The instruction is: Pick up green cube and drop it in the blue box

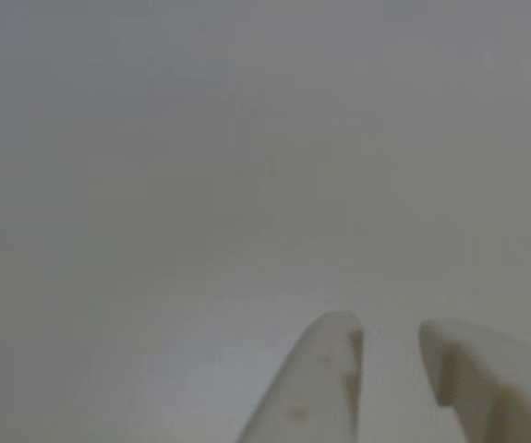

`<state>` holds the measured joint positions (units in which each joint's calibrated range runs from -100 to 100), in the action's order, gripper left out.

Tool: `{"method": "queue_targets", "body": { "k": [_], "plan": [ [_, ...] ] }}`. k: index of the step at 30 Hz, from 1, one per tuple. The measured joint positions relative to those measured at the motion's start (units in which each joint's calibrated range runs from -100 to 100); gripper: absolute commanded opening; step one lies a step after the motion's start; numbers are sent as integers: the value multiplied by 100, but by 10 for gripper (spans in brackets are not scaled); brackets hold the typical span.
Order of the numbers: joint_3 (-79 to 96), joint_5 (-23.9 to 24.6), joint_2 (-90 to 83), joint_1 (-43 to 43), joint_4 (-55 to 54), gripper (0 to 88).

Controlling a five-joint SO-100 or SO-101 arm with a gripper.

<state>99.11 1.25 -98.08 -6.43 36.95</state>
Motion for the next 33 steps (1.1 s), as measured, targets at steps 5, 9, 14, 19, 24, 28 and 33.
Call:
{"method": "queue_targets", "body": {
  "k": [5,9,14,19,24,28,33],
  "plan": [
    [0,0,0,0,0,23],
    [0,0,0,0,0,23],
    [0,0,0,0,0,23],
    [0,0,0,0,0,23],
    [0,0,0,57,0,23],
    [0,0,0,213,0,23],
    [0,0,0,597,0,23]
  ]
}}
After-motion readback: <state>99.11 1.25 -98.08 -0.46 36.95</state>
